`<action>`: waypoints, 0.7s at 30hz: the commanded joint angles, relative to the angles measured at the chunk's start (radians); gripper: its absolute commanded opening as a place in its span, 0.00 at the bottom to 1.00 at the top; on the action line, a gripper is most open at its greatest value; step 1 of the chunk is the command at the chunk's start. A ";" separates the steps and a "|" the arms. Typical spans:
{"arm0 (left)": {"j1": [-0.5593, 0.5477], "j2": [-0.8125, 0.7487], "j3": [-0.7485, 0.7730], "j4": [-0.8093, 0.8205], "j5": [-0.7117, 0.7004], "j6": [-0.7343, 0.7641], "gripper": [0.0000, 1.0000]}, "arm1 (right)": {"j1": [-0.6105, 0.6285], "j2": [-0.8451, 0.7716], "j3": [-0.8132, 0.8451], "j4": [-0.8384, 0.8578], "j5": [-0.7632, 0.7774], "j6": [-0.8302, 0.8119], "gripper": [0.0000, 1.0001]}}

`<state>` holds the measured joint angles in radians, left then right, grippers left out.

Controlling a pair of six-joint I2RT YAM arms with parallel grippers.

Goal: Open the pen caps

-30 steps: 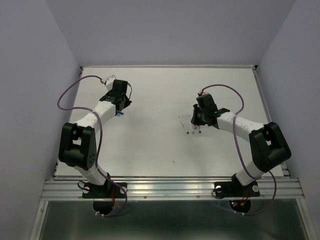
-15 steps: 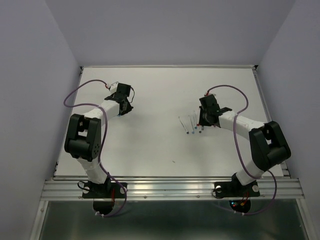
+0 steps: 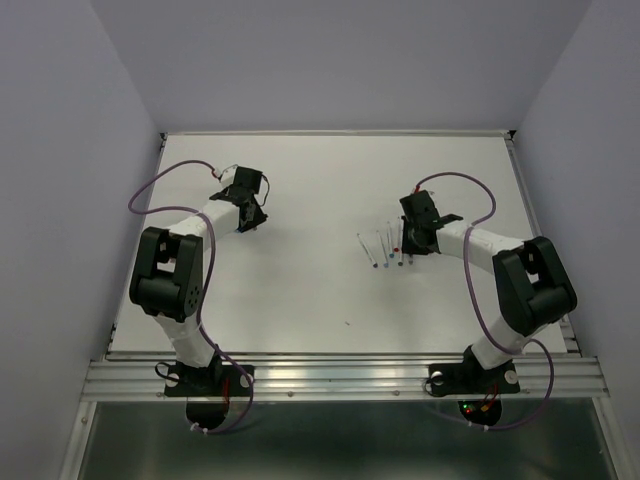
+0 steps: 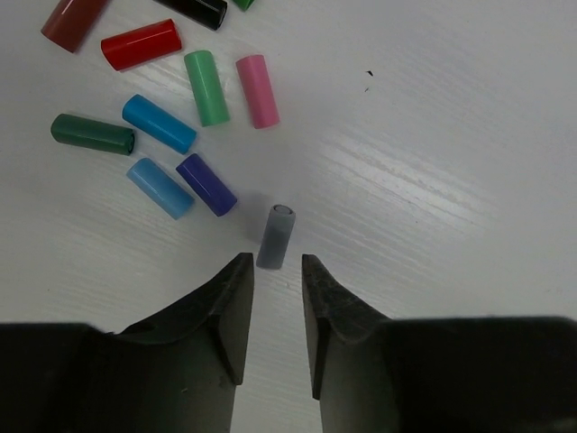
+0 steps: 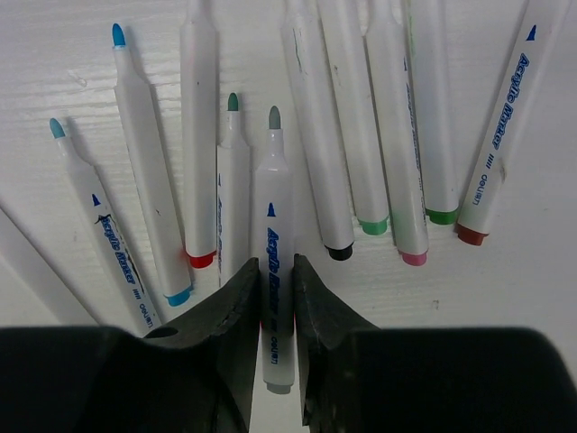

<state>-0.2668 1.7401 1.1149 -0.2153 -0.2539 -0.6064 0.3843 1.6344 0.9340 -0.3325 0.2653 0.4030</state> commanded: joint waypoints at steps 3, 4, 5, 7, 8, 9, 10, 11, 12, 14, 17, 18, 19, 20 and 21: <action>0.005 -0.037 0.037 -0.018 -0.005 0.013 0.47 | -0.010 -0.002 0.005 -0.005 0.012 -0.009 0.30; 0.003 -0.043 0.039 -0.018 -0.004 0.013 0.48 | -0.010 -0.004 0.005 -0.005 0.015 -0.009 0.30; 0.005 -0.047 0.040 -0.022 -0.002 0.013 0.52 | -0.010 -0.008 0.003 -0.004 0.017 -0.010 0.30; 0.003 -0.063 0.045 -0.024 0.002 0.011 0.54 | -0.010 -0.013 0.002 -0.004 0.017 -0.010 0.31; 0.005 -0.070 0.046 -0.024 0.004 0.013 0.57 | -0.010 -0.013 0.002 -0.005 0.015 -0.010 0.31; 0.005 -0.083 0.049 -0.030 0.004 0.013 0.62 | -0.010 -0.015 0.002 -0.005 0.015 -0.012 0.31; 0.005 -0.093 0.054 -0.032 0.005 0.013 0.65 | -0.010 -0.016 0.002 -0.005 0.012 -0.010 0.34; 0.005 -0.103 0.056 -0.032 0.007 0.014 0.68 | -0.010 -0.016 0.002 -0.007 0.011 -0.012 0.36; 0.003 -0.123 0.059 -0.038 0.005 0.013 0.76 | -0.010 -0.016 0.002 -0.007 0.009 -0.012 0.38; 0.003 -0.149 0.062 -0.038 0.004 0.011 0.79 | -0.010 -0.030 0.003 -0.011 0.005 -0.010 0.39; 0.003 -0.211 0.065 -0.033 0.001 0.013 0.85 | -0.010 -0.079 0.020 -0.028 0.008 -0.009 0.41; 0.003 -0.229 0.063 -0.027 -0.002 0.011 0.86 | -0.010 -0.096 0.023 -0.033 0.011 -0.010 0.43; 0.003 -0.263 0.062 -0.024 -0.004 0.010 0.87 | -0.010 -0.117 0.026 -0.034 0.015 -0.010 0.44; 0.005 -0.278 0.056 -0.012 -0.005 0.010 0.89 | -0.010 -0.166 0.029 -0.033 0.021 -0.010 0.44; 0.003 -0.312 0.054 -0.007 -0.011 0.008 0.90 | -0.010 -0.192 0.034 -0.033 0.028 -0.010 0.45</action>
<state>-0.2668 1.5383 1.1305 -0.2508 -0.2401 -0.6025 0.3798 1.5764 0.9340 -0.3637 0.2653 0.3954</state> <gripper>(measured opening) 0.882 0.436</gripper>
